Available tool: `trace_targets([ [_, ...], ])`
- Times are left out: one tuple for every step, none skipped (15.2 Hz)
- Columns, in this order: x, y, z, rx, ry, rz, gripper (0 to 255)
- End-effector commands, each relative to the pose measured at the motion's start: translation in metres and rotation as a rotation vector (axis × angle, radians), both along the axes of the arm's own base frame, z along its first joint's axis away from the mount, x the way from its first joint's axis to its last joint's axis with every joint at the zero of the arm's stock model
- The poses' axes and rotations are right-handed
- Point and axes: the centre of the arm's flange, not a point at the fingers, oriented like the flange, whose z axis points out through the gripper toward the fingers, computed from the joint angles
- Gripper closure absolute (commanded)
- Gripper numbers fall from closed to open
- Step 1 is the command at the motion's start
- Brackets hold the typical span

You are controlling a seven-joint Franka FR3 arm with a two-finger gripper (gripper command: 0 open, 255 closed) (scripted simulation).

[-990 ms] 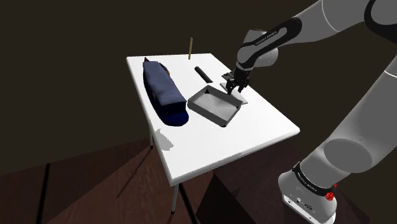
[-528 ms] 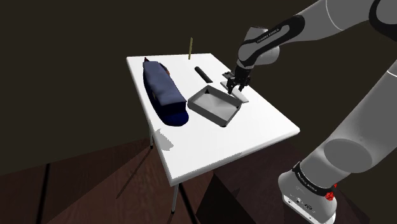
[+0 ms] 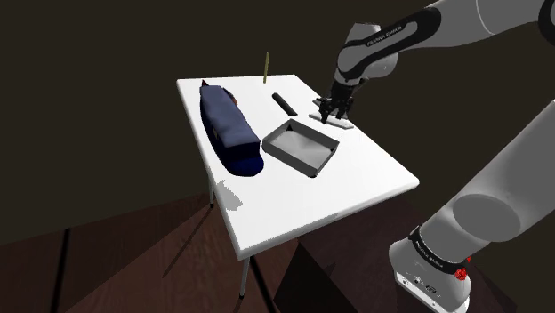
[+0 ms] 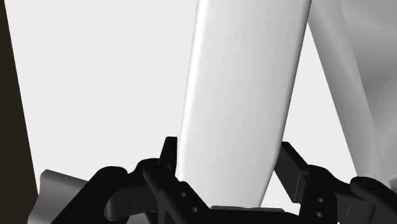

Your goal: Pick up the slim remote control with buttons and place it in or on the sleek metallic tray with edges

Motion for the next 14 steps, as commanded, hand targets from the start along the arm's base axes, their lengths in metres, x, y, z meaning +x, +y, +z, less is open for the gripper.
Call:
trace_targets([
  [0.001, -0.002, 0.013, -0.001, -0.005, -0.003, 255],
  [0.001, -0.002, 0.018, -0.001, -0.005, -0.003, 255],
  [0.001, -0.002, 0.023, -0.001, -0.005, -0.003, 255],
  [0.001, -0.002, 0.028, -0.001, -0.005, -0.003, 255],
  [0.001, -0.002, 0.034, -0.001, -0.005, -0.003, 255],
  [0.001, -0.002, 0.039, -0.001, -0.005, -0.003, 255],
  [0.001, -0.002, 0.044, -0.001, -0.005, -0.003, 255],
  [0.001, -0.002, 0.050, -0.001, -0.005, -0.003, 255],
  [0.001, -0.002, 0.055, -0.001, -0.005, -0.003, 255],
  [0.001, -0.002, 0.060, -0.001, -0.005, -0.003, 255],
  [0.001, -0.002, 0.065, -0.001, -0.005, -0.003, 255],
  [0.001, -0.002, 0.070, -0.001, -0.005, -0.003, 255],
  [-0.002, 0.010, 0.071, -0.001, -0.005, -0.003, 255],
  [-0.005, 0.023, 0.071, -0.001, -0.005, -0.003, 255],
])
